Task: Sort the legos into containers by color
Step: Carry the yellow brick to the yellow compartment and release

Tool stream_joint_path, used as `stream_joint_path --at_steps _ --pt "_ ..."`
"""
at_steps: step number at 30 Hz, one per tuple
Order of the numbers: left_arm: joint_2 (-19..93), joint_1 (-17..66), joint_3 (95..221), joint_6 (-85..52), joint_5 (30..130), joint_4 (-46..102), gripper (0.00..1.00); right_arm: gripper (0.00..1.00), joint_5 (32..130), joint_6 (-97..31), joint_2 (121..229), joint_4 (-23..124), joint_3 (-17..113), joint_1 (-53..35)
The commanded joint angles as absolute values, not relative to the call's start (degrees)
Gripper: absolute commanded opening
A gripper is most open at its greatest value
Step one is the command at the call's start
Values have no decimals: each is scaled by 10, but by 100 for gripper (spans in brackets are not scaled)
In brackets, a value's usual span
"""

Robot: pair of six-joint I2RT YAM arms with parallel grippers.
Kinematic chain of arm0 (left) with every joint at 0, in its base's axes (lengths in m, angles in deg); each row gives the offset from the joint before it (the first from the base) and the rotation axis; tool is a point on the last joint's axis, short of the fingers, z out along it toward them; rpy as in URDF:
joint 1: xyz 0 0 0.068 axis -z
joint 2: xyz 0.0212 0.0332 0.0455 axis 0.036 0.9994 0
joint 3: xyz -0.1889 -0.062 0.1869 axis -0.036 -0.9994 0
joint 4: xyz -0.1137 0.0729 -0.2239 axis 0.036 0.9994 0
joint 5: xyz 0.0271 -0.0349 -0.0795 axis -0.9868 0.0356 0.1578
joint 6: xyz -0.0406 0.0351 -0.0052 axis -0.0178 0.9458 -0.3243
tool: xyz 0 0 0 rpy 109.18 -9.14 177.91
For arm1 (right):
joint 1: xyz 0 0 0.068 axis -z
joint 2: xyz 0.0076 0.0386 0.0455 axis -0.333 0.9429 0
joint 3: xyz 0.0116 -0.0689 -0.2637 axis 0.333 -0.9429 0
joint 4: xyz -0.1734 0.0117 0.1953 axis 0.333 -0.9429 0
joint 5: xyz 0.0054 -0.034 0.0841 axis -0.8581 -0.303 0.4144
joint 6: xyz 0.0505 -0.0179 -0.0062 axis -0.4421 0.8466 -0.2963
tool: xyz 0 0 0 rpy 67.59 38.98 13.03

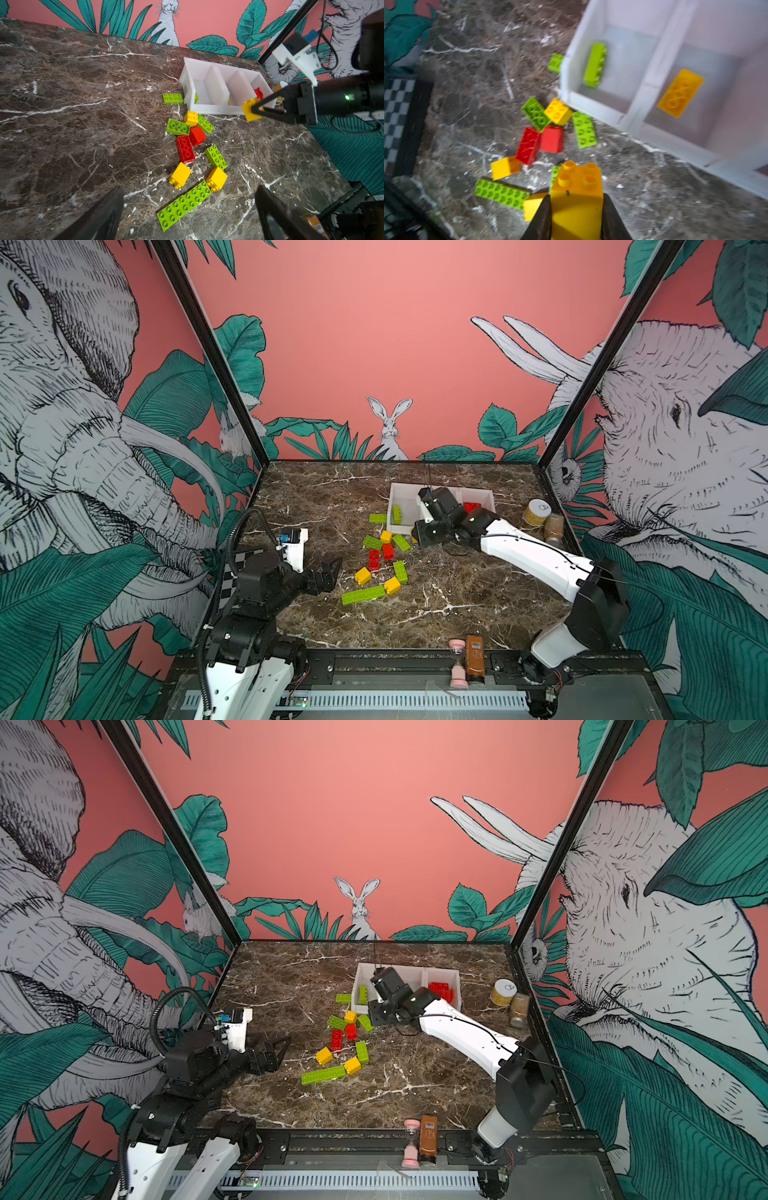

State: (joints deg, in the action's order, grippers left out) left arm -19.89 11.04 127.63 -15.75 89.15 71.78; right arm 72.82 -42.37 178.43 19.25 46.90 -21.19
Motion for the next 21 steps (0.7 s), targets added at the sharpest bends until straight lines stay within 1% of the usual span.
stream_joint_path --at_steps 1,5,9,12,19,21 --pt "-180 113 1270 -148 924 704 99 29 724 -362 1811 192 493 -157" --pt "-184 113 1268 -148 924 701 99 28 753 -340 1873 211 531 -100" --pt "-191 113 1266 -147 922 699 99 28 754 -332 1932 224 560 -66" --pt "-194 113 1266 -147 922 701 99 28 778 -346 1962 254 567 -45" --pt "-195 113 1265 -147 918 701 99 29 769 -338 2014 240 615 -36" --pt "-197 113 1265 -146 916 700 99 32 767 -338 2021 239 624 -35"
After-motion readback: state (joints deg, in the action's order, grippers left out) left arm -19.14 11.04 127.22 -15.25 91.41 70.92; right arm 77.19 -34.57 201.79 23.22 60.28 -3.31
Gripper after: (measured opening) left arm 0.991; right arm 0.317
